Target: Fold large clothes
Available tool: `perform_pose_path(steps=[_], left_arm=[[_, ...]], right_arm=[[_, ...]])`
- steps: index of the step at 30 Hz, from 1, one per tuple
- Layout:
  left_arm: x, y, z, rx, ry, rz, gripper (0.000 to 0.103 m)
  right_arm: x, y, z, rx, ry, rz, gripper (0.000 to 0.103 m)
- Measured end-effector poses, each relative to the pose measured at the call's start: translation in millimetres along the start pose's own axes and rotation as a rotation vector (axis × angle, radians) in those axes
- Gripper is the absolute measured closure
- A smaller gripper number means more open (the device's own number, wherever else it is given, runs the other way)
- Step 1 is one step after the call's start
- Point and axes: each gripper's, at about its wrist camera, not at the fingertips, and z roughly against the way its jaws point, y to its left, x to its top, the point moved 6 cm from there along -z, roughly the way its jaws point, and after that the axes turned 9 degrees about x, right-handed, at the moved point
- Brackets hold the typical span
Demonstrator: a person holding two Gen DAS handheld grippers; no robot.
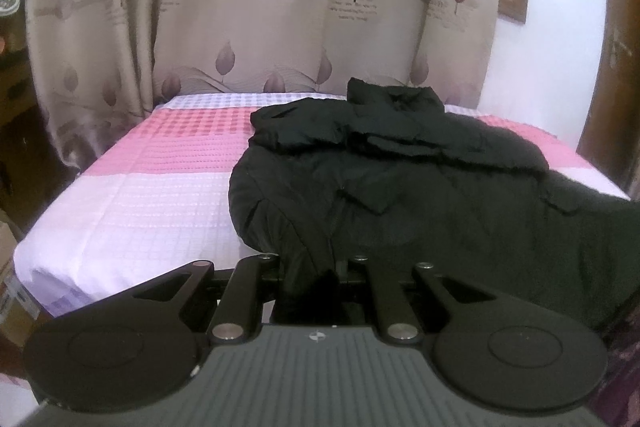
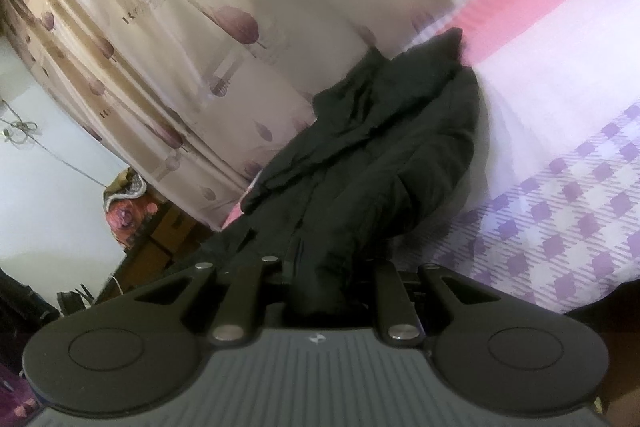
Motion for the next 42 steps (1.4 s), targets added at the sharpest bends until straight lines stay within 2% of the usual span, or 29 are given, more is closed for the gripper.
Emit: perform_pose_path(steps=[7,13,24,33,42], left_arm=[[16,8,1,-0.015,-0.005,0.088,0.088],[45,11,-2,-0.015,-0.011,0.142,0.088],[120,4,-31,0.004,-0.074,0.215,0.088],[172,14,-87,0.064,-0.082,0.3,0.087],[203,14,-161,0.12,-0.064,0.336,0.084]], right_arm=[[13,6,-2,0.047,-0.026,-0.02,0.088],[34,14,-8,0.085,-0.038,-0.016,0.088],[108,21,-35,0.135,-0.103,0.01,0.088],[174,2,-72,0.101,-0.132,0.026,0.088],[226,-46,-128,0.01,-0.145,-0.029,0.088]])
